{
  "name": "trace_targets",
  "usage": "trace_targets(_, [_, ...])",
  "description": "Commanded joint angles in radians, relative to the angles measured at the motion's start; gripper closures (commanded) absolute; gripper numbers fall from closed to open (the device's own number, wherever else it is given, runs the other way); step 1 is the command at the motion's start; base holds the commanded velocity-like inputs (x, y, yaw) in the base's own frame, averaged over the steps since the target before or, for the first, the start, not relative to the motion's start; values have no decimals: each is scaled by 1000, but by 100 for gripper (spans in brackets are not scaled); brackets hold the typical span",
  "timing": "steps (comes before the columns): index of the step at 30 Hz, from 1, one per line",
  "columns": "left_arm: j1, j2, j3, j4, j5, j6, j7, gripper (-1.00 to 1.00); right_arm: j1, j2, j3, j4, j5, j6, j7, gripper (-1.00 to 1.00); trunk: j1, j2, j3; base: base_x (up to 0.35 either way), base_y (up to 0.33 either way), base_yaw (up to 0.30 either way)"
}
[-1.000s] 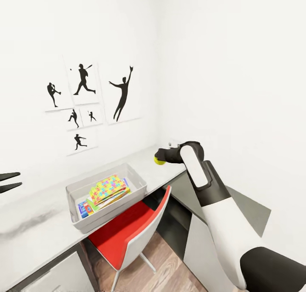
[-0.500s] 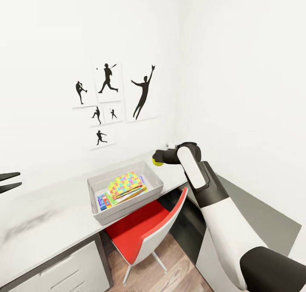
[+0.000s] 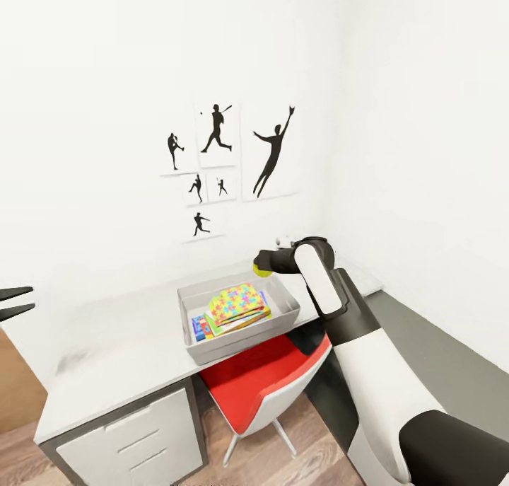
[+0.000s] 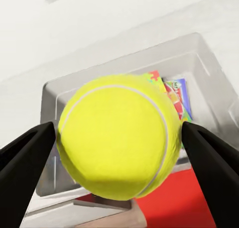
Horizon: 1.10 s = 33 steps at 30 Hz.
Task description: Put all the toys in the child's room - the three board games (two on the bed and one on the table), the two jigsaw puzzles on the table, and the tennis ball on the table - inside the toy box on the table in the child's room.
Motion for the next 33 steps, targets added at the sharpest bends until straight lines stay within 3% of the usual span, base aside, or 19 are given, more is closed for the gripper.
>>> trace_targets(1, [-2,1,-8,1,5,10,-5,-100,-1,0,1,0,-10,2,-11,100,1,-3,-3,0,41,278])
trace_targets(20, [-2,4,-8,2,5,11,-5,-100,-1,0,2,9,-7,3,-11,100,1,-3,-11,0,65,278])
trace_targets(33, [-2,4,-8,2,4,10,-5,-100,-1,0,-4,122,4,-15,-16,100,1,-3,-15,0,35,220])
